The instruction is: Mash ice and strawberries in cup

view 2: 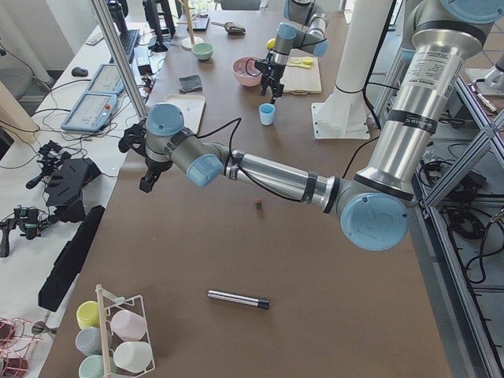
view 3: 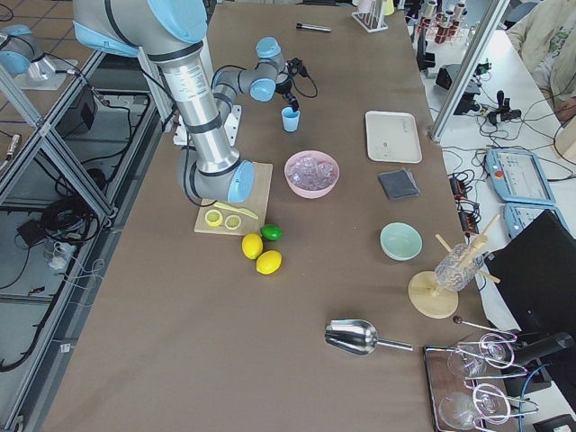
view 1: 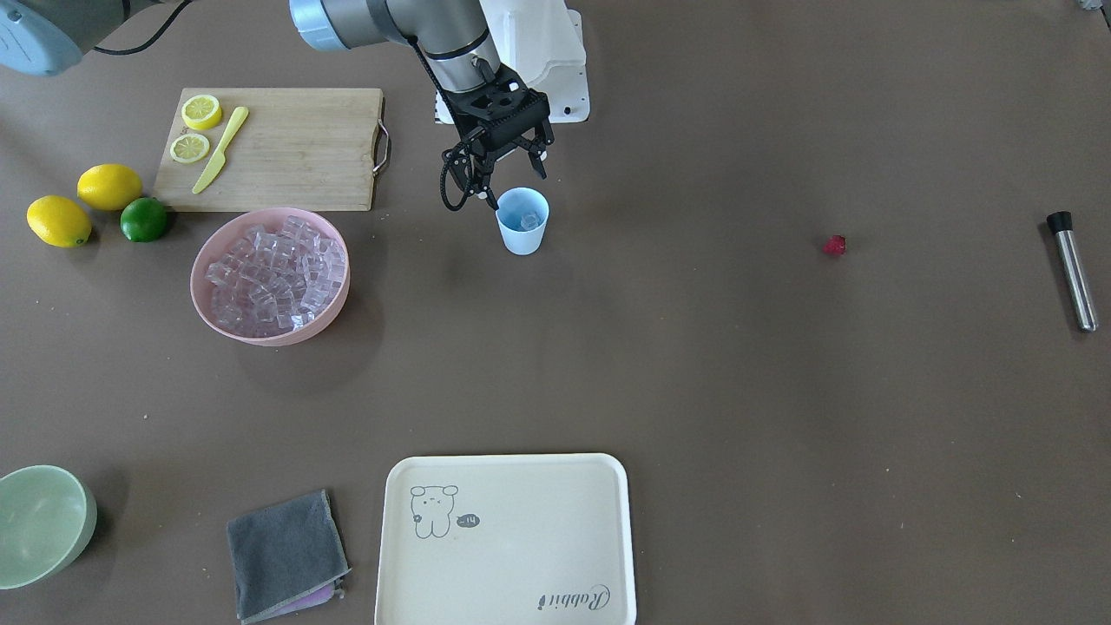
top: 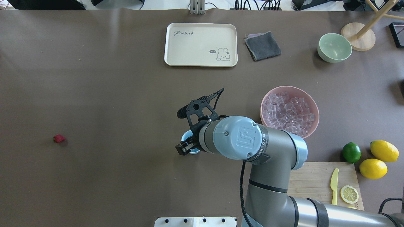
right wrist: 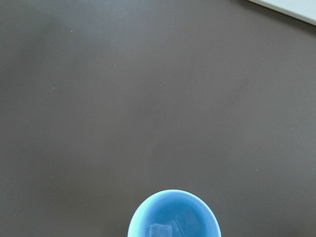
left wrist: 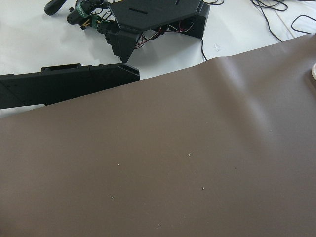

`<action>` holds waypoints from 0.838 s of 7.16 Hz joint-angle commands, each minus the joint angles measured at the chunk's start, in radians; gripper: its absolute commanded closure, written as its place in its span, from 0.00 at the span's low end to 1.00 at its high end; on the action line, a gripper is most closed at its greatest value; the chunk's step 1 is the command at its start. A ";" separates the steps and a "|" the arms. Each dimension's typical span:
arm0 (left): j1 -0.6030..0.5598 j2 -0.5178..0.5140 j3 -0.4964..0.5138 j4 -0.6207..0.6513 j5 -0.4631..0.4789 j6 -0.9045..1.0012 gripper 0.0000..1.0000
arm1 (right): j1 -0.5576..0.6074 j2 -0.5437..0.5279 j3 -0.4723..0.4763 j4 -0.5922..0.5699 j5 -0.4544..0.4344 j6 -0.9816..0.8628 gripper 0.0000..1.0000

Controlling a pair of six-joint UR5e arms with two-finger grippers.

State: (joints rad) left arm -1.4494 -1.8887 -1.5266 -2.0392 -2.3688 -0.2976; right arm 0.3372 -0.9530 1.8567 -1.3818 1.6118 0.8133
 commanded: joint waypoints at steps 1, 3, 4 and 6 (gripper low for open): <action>0.001 -0.018 0.002 0.017 -0.019 0.000 0.02 | 0.092 -0.004 0.016 -0.003 0.064 0.001 0.00; -0.002 -0.030 -0.004 0.074 -0.079 0.000 0.02 | 0.300 -0.018 0.013 -0.029 0.257 -0.003 0.00; -0.003 -0.024 -0.004 0.071 -0.090 0.000 0.02 | 0.403 -0.038 0.015 -0.051 0.348 -0.023 0.01; 0.020 -0.023 -0.044 0.074 -0.125 -0.002 0.02 | 0.591 -0.074 0.015 -0.052 0.458 -0.120 0.01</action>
State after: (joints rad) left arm -1.4451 -1.9136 -1.5527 -1.9666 -2.4661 -0.2991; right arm 0.8029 -0.9982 1.8718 -1.4301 1.9874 0.7450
